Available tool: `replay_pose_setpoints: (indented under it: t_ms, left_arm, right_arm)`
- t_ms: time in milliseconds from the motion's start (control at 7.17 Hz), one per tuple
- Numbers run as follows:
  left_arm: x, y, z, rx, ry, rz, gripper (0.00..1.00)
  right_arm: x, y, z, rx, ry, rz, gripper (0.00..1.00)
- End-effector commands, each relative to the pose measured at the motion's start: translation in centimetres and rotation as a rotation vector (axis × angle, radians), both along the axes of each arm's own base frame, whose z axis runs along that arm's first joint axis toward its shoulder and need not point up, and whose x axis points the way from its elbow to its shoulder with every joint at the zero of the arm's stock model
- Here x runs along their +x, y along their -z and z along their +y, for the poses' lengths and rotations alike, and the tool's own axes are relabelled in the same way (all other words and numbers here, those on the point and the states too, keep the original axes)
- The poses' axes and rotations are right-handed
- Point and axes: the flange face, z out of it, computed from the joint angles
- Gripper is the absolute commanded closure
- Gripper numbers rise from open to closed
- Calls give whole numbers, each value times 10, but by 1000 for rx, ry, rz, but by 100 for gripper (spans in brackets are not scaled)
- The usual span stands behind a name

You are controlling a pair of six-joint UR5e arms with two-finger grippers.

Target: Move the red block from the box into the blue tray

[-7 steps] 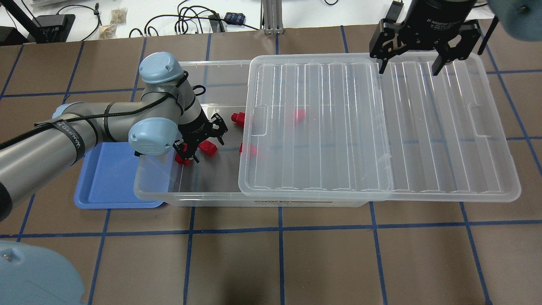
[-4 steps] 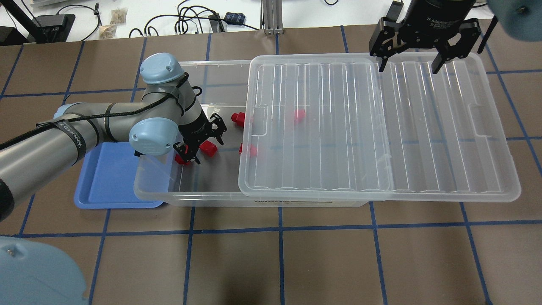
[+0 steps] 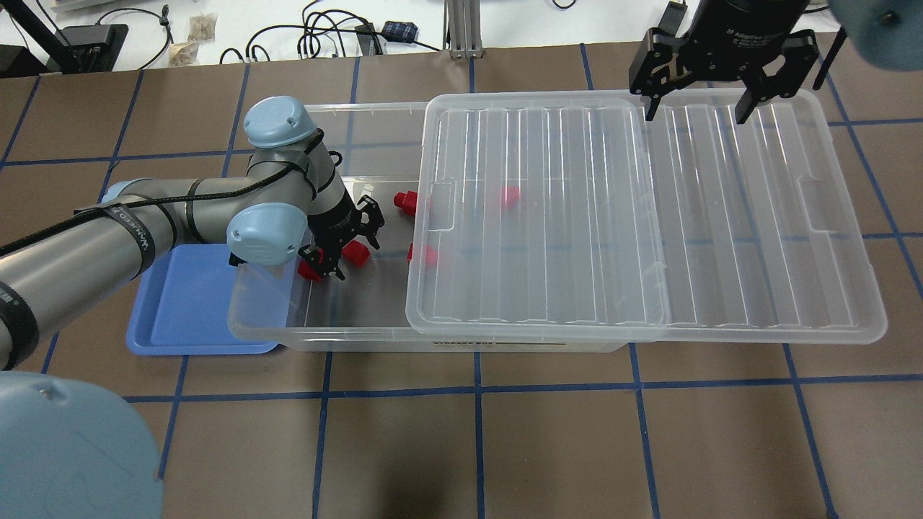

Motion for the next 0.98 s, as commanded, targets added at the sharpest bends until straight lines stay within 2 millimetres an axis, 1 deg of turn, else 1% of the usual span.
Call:
replay_pose_setpoints:
  t_ms: [0, 139, 279, 418, 558, 697, 836]
  left_arm:
    - [0, 0, -1, -3, 8, 3, 92]
    - [0, -6, -7, -24, 15, 4, 100]
    - [0, -12, -10, -31, 17, 3, 100]
    - [-1, -25, -10, -51, 21, -5, 100]
    - [-10, -45, -8, -76, 38, -5, 100]
    - [-16, -70, -7, -89, 47, -1, 100]
    - [-29, -99, -2, -118, 71, 7, 100]
  right_arm:
    - [0, 0, 0, 1, 0, 0, 0]
    - [0, 0, 0, -1, 0, 0, 0]
    - [0, 1, -1, 1, 0, 0, 0]
    - [-1, 0, 0, -1, 2, 2, 0]
    - [-1, 1, 0, 5, 2, 2, 0]
    - [-1, 0, 0, 1, 2, 2, 0]
    - [-1, 0, 0, -1, 2, 2, 0]
